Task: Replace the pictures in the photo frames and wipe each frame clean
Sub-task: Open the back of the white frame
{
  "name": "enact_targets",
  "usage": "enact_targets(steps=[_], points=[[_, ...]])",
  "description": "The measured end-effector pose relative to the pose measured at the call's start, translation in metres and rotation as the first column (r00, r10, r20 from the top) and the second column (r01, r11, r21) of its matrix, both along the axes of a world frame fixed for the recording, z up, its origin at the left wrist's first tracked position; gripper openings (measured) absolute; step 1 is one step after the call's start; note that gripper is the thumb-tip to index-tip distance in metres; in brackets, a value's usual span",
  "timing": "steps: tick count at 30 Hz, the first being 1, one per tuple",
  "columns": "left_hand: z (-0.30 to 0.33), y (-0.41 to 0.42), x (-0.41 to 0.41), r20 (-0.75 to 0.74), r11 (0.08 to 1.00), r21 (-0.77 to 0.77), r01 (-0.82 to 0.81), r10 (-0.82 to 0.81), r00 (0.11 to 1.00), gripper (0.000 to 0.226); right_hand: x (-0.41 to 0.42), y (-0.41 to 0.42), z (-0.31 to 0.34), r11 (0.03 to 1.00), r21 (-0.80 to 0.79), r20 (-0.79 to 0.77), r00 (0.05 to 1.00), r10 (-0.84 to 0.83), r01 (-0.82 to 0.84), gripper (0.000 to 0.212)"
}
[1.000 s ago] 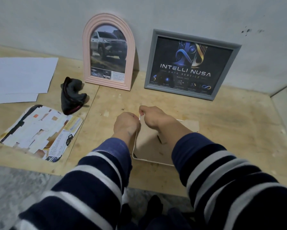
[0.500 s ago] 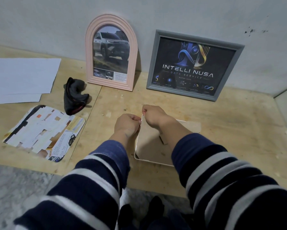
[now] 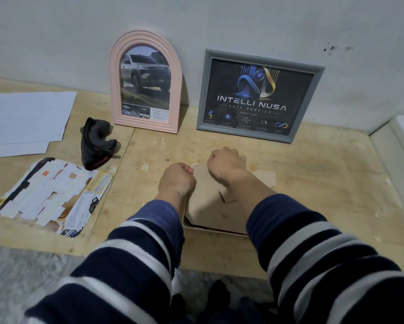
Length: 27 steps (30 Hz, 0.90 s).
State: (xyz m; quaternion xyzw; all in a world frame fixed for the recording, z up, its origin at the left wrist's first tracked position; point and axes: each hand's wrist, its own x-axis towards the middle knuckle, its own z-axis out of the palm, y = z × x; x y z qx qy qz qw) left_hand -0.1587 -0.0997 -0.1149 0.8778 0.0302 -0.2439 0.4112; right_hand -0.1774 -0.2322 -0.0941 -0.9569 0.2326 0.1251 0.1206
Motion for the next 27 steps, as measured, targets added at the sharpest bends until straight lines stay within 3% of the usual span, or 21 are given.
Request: enact_targets(steps=[7,9,11,14,16,22,27], points=[[0.002,-0.003,-0.002,0.009,1.000,0.017,0.014,-0.015,1.000,0.020,-0.055,-0.025,0.001,0.997,-0.064,0.077,0.996,0.048,-0.043,0.047],[0.002,-0.003,-0.003,0.019,0.999,0.027,0.019,-0.020,1.000,0.020,-0.074,-0.029,-0.003,0.996,-0.086,0.082,0.996,-0.016,0.023,0.060],[0.000,-0.004,-0.003,0.027,0.999,0.028,0.028,-0.029,0.999,0.021,-0.093,-0.032,-0.006,0.974,-0.088,0.120,0.973,-0.197,0.208,0.068],[-0.001,-0.005,-0.002,0.043,0.999,0.033,0.041,-0.042,0.998,0.015,-0.118,-0.036,-0.010,0.875,-0.036,0.130,0.871,-0.474,0.482,0.061],[0.001,-0.008,-0.004,0.058,0.997,0.049,0.052,-0.055,0.997,0.015,-0.130,-0.035,-0.015,0.833,0.048,0.072,0.830,-0.553,0.551,0.055],[0.011,-0.013,-0.014,0.107,0.993,0.083,0.083,-0.092,0.990,0.036,-0.134,-0.030,-0.018,0.775,0.188,0.070,0.779,-0.624,0.604,0.037],[0.016,-0.019,-0.018,0.040,0.995,-0.076,-0.057,0.060,0.997,0.041,-0.133,-0.027,-0.017,0.767,0.206,0.087,0.769,-0.633,0.608,0.034]])
